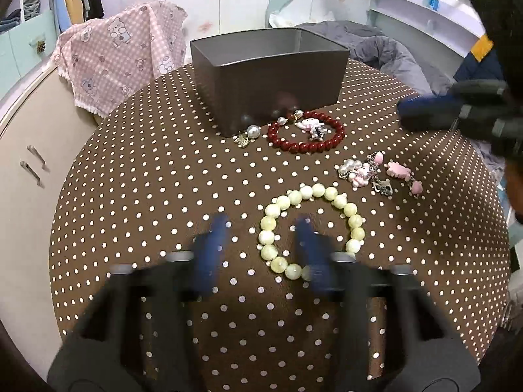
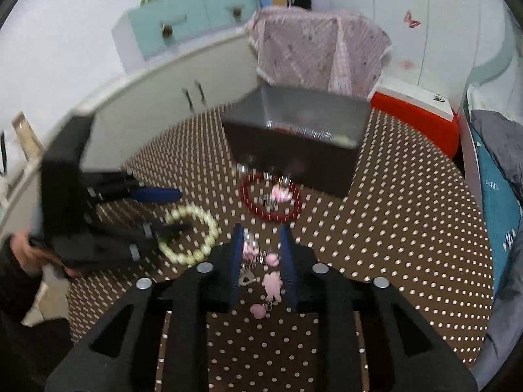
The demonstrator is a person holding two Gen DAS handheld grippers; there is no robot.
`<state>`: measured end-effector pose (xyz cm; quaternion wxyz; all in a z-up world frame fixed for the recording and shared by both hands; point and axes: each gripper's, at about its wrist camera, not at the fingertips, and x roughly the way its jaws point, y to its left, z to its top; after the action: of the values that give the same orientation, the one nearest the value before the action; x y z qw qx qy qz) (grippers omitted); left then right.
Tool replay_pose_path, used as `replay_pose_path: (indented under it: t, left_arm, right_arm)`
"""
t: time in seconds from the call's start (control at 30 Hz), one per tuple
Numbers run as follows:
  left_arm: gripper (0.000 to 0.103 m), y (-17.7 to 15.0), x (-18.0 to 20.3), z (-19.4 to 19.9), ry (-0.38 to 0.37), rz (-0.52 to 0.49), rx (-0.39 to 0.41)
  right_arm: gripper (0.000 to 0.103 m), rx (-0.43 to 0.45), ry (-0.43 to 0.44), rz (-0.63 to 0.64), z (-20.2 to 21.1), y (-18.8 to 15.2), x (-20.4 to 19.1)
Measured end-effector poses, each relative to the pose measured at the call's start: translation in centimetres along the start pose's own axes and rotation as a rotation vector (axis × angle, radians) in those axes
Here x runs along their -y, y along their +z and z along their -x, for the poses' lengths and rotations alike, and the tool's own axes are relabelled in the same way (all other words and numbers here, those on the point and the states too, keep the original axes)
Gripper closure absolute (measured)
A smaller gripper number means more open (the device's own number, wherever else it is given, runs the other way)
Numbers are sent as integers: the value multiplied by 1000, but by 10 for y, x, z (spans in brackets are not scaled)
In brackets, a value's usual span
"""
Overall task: Organize jewelry
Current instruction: 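Grasp the cream pearl bracelet with the left gripper while the right gripper grasps a pink charm strand, then carry the pearl bracelet and pink charm over the grey box and open both grippers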
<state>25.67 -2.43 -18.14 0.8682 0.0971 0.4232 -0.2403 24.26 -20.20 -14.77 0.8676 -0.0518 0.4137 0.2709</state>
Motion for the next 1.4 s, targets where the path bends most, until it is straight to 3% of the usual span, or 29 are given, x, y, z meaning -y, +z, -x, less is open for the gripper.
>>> replay_pose_path:
  t: [0.03, 0.07, 0.23, 0.27, 0.33, 0.4, 0.83, 1.13, 1.4]
  left_arm:
    - [92, 0, -3, 2, -9, 17, -3]
    - [94, 1, -6, 3, -24, 33, -5]
    - [94, 0, -12, 10, -39, 37, 5]
    - [94, 0, -13, 11, -40, 40, 10]
    - [94, 0, -13, 16, -39, 43, 28]
    - [94, 5, -8, 19, -41, 42, 45]
    - [94, 37, -3, 66, -48, 1, 172]
    - [94, 66, 0, 95, -69, -21, 269]
    - [94, 126, -4, 95, -93, -22, 340]
  right_arm:
    - [74, -12, 1, 10, -5, -1, -2]
    - [66, -22, -3, 26, -11, -3, -5]
    - [64, -95, -24, 139, -36, -13, -22]
    - [69, -101, -69, 172, -40, -14, -25]
    - [93, -96, -100, 168, -38, -14, -24]
    - [103, -60, -72, 134, -27, -11, -19]
    - [103, 79, 7, 82, 31, 4, -6]
    - [103, 206, 13, 96, 70, 51, -4]
    - [103, 278, -1, 69, 77, 106, 20]
